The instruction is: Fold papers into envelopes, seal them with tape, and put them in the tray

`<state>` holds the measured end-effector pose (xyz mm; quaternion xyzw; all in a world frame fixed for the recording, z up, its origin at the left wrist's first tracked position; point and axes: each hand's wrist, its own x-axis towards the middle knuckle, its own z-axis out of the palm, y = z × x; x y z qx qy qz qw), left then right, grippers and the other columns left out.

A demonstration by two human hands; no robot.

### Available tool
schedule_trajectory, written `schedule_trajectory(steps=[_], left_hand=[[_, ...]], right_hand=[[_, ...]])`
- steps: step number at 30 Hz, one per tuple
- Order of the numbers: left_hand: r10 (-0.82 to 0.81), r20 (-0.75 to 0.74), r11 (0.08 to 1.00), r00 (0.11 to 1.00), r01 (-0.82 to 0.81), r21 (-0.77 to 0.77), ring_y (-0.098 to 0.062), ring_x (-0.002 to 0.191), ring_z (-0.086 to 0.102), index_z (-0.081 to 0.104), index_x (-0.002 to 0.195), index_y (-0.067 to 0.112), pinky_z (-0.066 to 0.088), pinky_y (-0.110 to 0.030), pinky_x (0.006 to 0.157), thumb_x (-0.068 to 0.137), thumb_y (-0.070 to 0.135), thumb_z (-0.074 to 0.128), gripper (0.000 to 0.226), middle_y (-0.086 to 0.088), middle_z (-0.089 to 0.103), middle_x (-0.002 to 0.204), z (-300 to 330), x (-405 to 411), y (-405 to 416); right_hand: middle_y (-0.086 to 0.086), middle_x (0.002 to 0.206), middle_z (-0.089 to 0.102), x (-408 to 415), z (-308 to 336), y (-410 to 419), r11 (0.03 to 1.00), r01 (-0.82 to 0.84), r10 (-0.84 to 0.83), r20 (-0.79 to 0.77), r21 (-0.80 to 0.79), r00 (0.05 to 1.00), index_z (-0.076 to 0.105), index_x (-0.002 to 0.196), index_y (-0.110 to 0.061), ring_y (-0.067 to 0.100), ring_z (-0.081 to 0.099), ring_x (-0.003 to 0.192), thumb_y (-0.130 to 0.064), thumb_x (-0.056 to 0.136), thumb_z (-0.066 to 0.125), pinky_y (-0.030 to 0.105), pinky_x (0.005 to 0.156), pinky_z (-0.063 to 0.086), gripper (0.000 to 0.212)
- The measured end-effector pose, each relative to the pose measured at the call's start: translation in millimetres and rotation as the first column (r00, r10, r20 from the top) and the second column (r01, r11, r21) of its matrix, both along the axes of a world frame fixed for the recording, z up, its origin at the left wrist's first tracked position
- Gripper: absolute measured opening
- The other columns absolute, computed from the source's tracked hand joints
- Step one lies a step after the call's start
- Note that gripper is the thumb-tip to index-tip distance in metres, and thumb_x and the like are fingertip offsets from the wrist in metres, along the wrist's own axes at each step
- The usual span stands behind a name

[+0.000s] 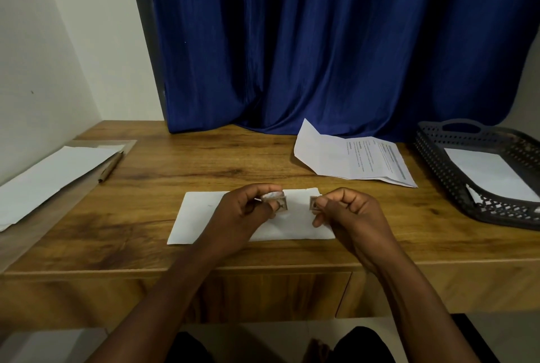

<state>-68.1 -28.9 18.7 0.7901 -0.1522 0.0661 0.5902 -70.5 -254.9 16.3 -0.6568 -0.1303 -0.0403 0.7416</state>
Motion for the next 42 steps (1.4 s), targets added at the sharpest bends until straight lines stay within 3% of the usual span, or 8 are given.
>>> schedule_trajectory(steps=[4,14,21,24,28,31,34,42], left_hand=[[0.016,-0.004,1.000,1.000,-0.016,-0.025,-0.010,0.104,0.069,0.067,0.116,0.040,0.056,-0.023,0.087,0.097,0.019,0.063,0.028,0.013,0.074,0.113,-1,0,2],[0.057,0.019,0.998,0.998,-0.056,-0.030,-0.010,0.107,0.069,0.066,0.120,0.039,0.057,-0.035,0.095,0.096,0.017,0.066,0.032,0.011,0.074,0.116,-3,1,3],[0.124,0.083,0.990,0.989,-0.118,-0.077,-0.020,0.097,0.073,0.065,0.125,0.034,0.058,-0.037,0.094,0.091,0.015,0.073,0.040,0.003,0.078,0.104,7,-3,14],[0.216,0.106,0.976,0.971,-0.211,-0.057,-0.011,0.090,0.072,0.068,0.121,0.034,0.058,-0.030,0.088,0.090,0.016,0.075,0.037,0.003,0.077,0.096,16,-4,36],[0.388,0.138,0.919,0.911,-0.395,0.024,0.000,0.093,0.068,0.067,0.127,0.034,0.055,-0.025,0.087,0.095,0.018,0.065,0.035,0.015,0.074,0.101,19,-7,90],[0.498,0.116,0.859,0.859,-0.507,0.069,-0.002,0.099,0.067,0.065,0.128,0.037,0.057,-0.034,0.091,0.097,0.030,0.056,0.034,0.016,0.072,0.110,17,-9,133],[0.578,0.072,0.809,0.813,-0.582,0.079,-0.008,0.097,0.067,0.070,0.114,0.038,0.057,-0.043,0.091,0.091,0.045,0.054,0.030,0.015,0.072,0.105,15,-12,164],[0.632,0.073,0.758,0.772,-0.635,0.152,-0.007,0.083,0.071,0.076,0.102,0.034,0.061,-0.038,0.074,0.087,0.044,0.071,0.018,0.013,0.075,0.093,3,-7,187]], right_hand=[[0.022,0.076,0.071,0,1,-1,1.000,0.006,-0.006,0.002,-0.009,1.000,0.072,0.088,0.001,0.028,0.065,0.071,-0.023,0.079,0.071,0.032,0.073,0.053,0.026],[0.014,0.079,0.074,-3,5,2,0.998,0.034,-0.034,-0.006,-0.062,0.999,0.074,0.088,-0.002,0.027,0.066,0.070,-0.025,0.079,0.072,0.041,0.079,0.053,0.025],[0.005,0.074,0.076,-2,4,7,0.965,0.091,-0.078,0.061,-0.248,0.995,0.077,0.085,-0.008,0.016,0.069,0.067,-0.013,0.089,0.072,0.015,0.067,0.053,0.007],[0.002,0.074,0.076,-4,5,8,0.954,0.098,-0.084,0.060,-0.283,0.995,0.077,0.082,-0.012,0.015,0.069,0.067,-0.015,0.088,0.073,0.012,0.064,0.052,0.008],[0.003,0.074,0.076,-6,9,11,0.944,0.108,-0.104,0.031,-0.310,0.994,0.078,0.082,-0.011,0.013,0.069,0.067,-0.019,0.086,0.074,0.022,0.065,0.049,0.009],[0.001,0.072,0.075,-7,11,11,0.932,0.122,-0.127,0.007,-0.342,0.992,0.078,0.079,-0.014,0.013,0.068,0.069,-0.022,0.085,0.074,0.029,0.067,0.046,0.011],[-0.003,0.073,0.075,-6,11,11,0.916,0.137,-0.153,-0.011,-0.378,0.988,0.078,0.074,-0.017,0.017,0.066,0.080,-0.024,0.084,0.075,0.029,0.068,0.047,0.012],[-0.001,0.072,0.076,-9,11,10,0.896,0.153,-0.167,0.003,-0.417,0.986,0.079,0.077,-0.017,0.022,0.068,0.083,-0.021,0.085,0.074,0.030,0.069,0.046,0.010]])
